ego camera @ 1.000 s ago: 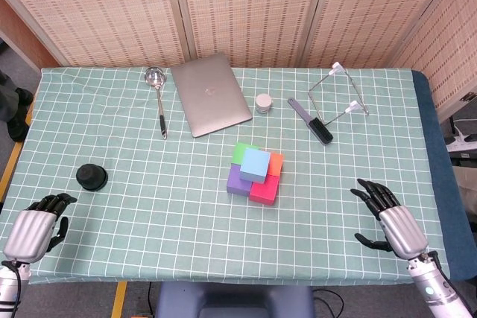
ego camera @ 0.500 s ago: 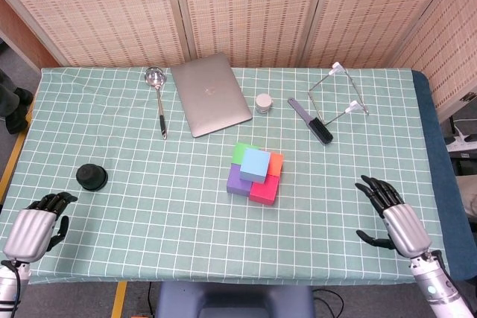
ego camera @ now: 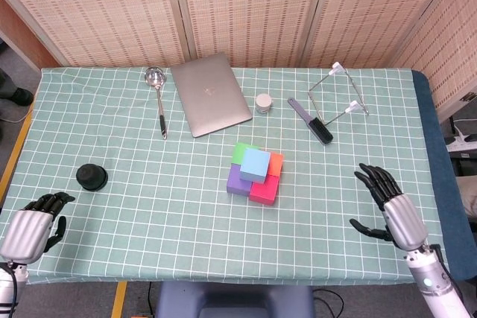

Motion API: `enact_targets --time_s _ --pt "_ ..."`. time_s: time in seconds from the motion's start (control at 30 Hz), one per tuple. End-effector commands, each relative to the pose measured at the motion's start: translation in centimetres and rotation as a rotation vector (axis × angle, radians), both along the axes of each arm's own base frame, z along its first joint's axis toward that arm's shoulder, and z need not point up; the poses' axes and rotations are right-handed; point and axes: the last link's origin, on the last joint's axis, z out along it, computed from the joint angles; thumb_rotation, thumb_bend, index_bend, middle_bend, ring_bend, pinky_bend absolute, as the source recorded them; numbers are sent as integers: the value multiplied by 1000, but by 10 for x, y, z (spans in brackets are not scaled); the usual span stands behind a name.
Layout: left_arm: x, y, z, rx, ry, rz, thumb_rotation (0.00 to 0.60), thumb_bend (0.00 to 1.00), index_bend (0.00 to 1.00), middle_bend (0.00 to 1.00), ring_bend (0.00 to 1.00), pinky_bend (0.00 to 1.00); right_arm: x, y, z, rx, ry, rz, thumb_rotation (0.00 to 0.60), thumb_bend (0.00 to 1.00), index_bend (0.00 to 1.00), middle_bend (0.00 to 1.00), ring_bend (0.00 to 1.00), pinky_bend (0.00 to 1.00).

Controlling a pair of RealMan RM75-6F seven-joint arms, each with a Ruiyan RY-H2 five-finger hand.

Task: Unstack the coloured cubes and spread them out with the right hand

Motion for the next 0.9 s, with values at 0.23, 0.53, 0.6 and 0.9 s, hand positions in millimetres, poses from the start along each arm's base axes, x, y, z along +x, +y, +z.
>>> enact_targets --time_s 0.23,0.53,0.6,0.9 --pt "-2 0 6 20 -6 13 600 636 297 280 282 500 69 -68 -31 190 -66 22 600 83 86 12 0 115" --pt "-1 -1 7 20 -9 10 600 636 297 281 282 500 121 -115 -65 266 30 -28 600 83 100 12 0 116" --pt "-1 -1 8 23 -10 12 600 636 297 281 282 500 130 -119 -72 284 43 -35 600 83 103 12 0 116" --pt "-2 -2 9 23 -13 14 600 636 297 281 282 500 163 -120 -96 379 57 -24 600 83 107 11 0 116"
